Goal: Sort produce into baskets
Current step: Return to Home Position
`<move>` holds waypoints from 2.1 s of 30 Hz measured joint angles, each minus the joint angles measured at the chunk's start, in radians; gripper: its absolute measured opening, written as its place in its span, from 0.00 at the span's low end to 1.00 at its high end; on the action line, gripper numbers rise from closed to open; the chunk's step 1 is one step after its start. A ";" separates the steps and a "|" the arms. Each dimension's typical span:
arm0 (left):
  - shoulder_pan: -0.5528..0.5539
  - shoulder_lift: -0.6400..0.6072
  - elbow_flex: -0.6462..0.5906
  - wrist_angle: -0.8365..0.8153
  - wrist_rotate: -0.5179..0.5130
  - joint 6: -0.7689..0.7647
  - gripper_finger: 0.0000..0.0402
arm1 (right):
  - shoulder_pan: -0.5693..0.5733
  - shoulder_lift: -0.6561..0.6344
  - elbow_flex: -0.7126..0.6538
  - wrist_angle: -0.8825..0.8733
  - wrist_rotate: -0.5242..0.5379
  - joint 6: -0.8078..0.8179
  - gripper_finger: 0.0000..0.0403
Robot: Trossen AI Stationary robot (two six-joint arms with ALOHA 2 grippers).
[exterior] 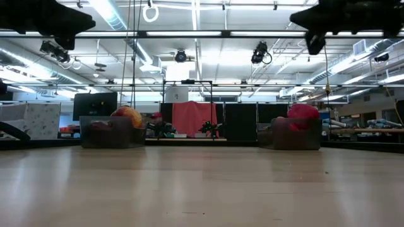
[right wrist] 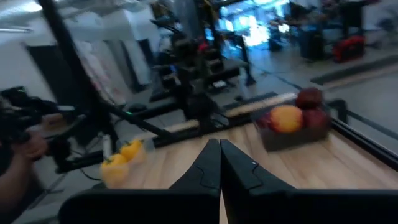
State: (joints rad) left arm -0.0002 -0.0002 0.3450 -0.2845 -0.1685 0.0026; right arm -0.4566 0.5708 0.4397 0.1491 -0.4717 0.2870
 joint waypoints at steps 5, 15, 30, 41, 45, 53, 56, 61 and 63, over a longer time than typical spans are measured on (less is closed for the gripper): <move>0.000 0.000 -0.012 -0.007 -0.019 -0.005 0.22 | 0.155 -0.127 -0.069 0.007 0.252 0.009 0.02; 0.000 0.001 -0.072 0.048 -0.025 -0.038 0.22 | 0.409 -0.176 -0.313 0.231 0.451 0.014 0.02; 0.000 0.000 -0.023 -0.041 -0.044 -0.074 0.22 | 0.363 -0.565 -0.311 -0.190 0.392 0.009 0.02; -0.001 0.001 -0.117 0.067 -0.033 -0.138 0.22 | 0.363 -0.565 -0.366 -0.120 0.426 0.048 0.02; -0.001 0.000 -0.161 0.129 -0.019 -0.139 0.22 | 0.363 -0.565 -0.377 -0.146 0.426 0.054 0.02; -0.001 0.001 -0.213 0.166 0.002 -0.154 0.22 | 0.363 -0.565 -0.378 -0.158 0.379 0.053 0.02; -0.001 0.001 -0.239 0.193 0.004 -0.152 0.22 | 0.363 -0.565 -0.378 -0.169 0.373 0.054 0.02; -0.001 0.001 -0.322 0.297 0.026 -0.153 0.22 | 0.363 -0.565 -0.378 -0.175 0.448 0.051 0.05; -0.001 0.002 -0.336 0.321 0.034 -0.145 0.22 | 0.363 -0.565 -0.378 -0.177 0.469 0.038 0.06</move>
State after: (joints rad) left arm -0.0013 0.0013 0.0087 0.0367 -0.1346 -0.1426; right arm -0.0940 0.0063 0.0616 -0.0283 -0.0028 0.3248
